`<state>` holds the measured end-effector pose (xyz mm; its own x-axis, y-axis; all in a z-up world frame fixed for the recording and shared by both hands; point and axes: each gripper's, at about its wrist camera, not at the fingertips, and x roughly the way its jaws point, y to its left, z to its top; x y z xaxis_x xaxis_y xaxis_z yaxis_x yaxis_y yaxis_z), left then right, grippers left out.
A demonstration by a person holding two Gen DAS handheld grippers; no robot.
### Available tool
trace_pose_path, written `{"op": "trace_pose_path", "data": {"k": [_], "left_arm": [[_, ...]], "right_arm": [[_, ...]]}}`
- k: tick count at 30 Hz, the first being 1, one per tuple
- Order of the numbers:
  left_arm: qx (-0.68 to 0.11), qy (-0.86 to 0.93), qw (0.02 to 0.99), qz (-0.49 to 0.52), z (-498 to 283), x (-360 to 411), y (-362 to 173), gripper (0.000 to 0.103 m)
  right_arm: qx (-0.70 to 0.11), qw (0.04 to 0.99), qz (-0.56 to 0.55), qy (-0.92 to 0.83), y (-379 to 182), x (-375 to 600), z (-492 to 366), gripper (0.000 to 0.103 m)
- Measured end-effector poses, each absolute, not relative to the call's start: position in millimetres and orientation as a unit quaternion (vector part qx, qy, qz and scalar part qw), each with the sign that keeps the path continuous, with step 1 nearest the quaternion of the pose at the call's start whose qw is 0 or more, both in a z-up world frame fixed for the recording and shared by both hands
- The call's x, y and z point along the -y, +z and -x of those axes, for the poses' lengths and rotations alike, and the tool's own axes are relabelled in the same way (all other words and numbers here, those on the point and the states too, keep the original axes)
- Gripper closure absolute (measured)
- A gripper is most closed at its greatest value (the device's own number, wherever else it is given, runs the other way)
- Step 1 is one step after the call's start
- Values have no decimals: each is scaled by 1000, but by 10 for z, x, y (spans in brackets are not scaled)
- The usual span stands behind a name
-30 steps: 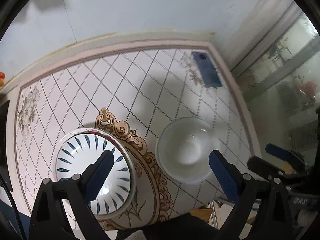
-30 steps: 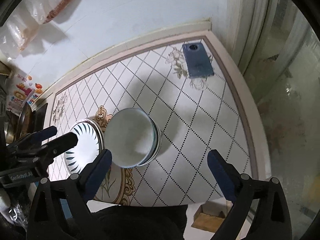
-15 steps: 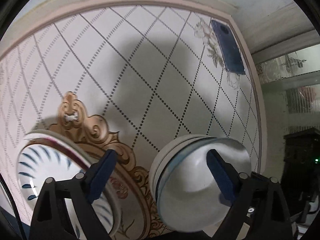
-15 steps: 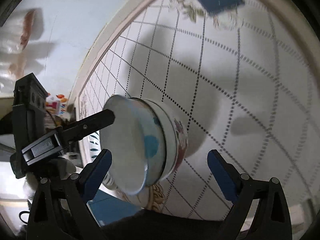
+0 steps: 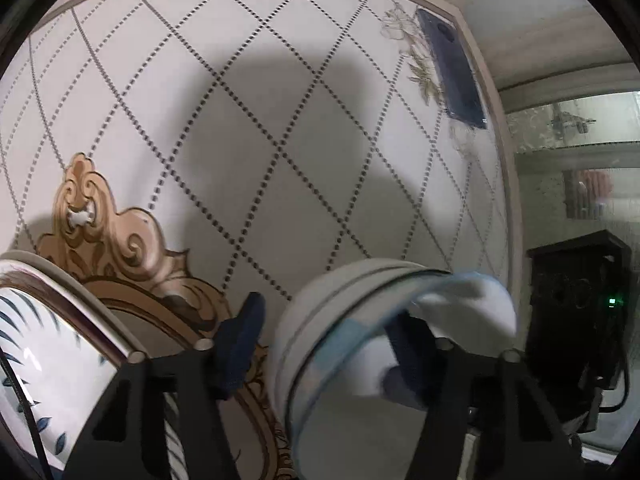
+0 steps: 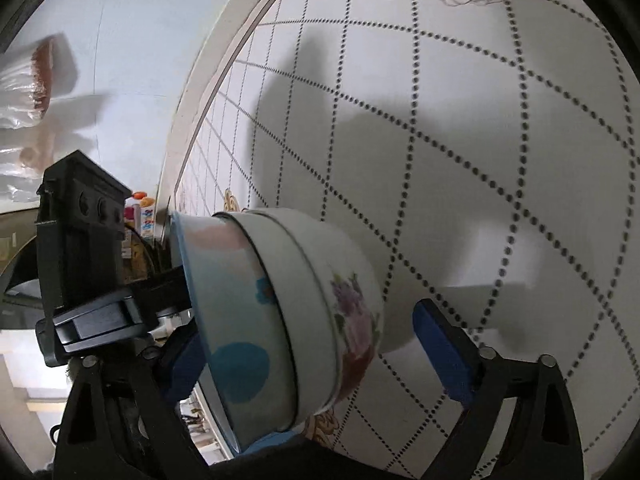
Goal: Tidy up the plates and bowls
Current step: 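Grip the three nested bowls with both grippers and lift them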
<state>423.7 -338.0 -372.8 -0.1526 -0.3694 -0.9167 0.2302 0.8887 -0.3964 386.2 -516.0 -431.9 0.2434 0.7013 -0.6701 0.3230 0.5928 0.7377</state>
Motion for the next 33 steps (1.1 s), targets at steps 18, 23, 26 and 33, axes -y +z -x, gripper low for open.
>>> {"op": "trace_pose_path", "data": {"k": [18,23,26,33], "left_arm": [[-702,-202,682,38,-4155,3332,-3544,59],[-704,-188,683,46,-4158,3182,-3398,59],[-697,-185,690,54,-4161,3075,-3257,59],[-677,-164,714,75,-4198,2716,-2932,59]], "right_arm": [[-605,674,-406,118,-4286,5065,-3866,43],[-610,674,-397,128,-4150,4952,-3923,43],[-613,669,-397,136,-4032,4849,-3976,43],[-614,678,-365,173,-3663,4494,-4161,43]]}}
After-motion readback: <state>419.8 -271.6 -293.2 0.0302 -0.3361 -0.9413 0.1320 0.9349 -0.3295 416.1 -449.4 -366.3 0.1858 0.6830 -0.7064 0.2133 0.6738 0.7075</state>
